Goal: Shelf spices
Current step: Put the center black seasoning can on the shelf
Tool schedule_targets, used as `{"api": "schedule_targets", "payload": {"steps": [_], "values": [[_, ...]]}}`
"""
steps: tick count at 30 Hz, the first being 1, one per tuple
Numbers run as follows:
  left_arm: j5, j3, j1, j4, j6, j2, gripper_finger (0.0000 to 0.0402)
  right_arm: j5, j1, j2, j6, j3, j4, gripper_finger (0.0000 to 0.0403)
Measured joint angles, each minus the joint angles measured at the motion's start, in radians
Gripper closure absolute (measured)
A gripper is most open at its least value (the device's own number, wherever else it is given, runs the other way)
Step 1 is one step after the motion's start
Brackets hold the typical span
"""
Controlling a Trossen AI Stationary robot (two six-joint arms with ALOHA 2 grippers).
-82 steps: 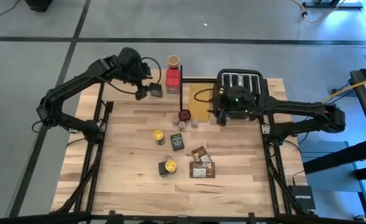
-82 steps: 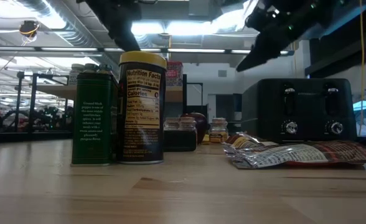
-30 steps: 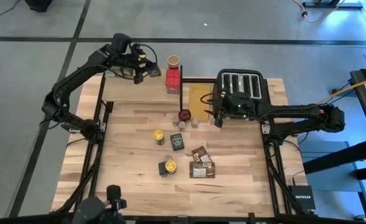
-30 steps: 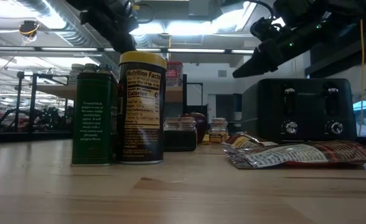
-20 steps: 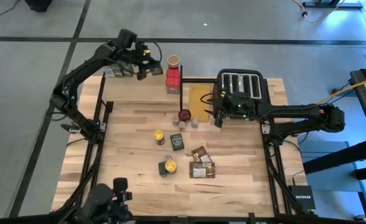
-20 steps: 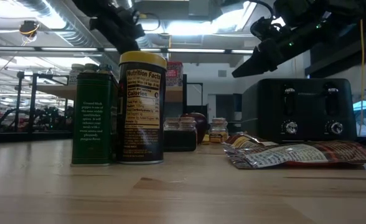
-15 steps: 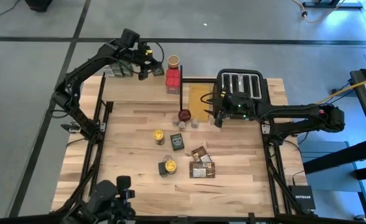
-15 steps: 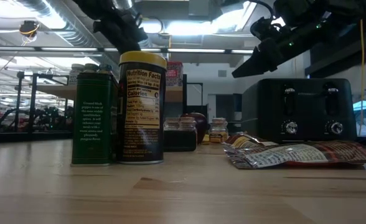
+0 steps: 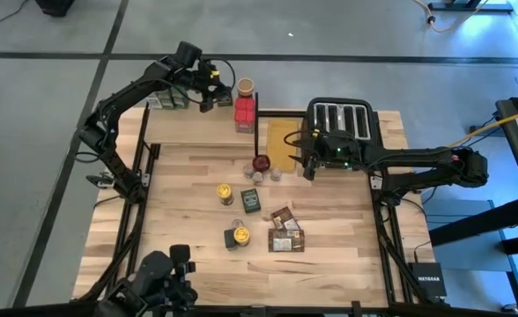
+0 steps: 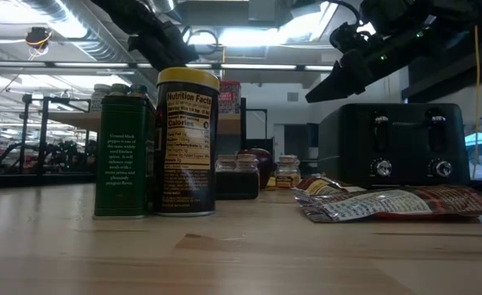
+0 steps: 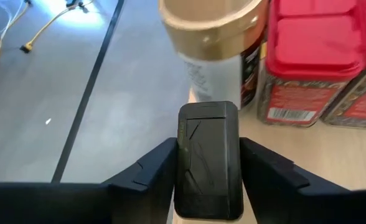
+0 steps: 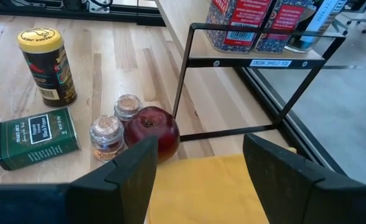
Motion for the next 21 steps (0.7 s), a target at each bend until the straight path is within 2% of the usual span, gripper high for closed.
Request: {"api": "schedule_targets", "payload": {"steps": [9,21], "values": [[-0.001,0.000,-0.008,0.004,-0.003,0.000,0.0213,0.000,0.000,0.000,0.002,0.000,0.000,0.0162],[0.024,-0.002,-0.030,0.021,0.018,0.000,0.0213,0.000,0.000,0.000,0.002,0.000,0.000,0.0162]]}}
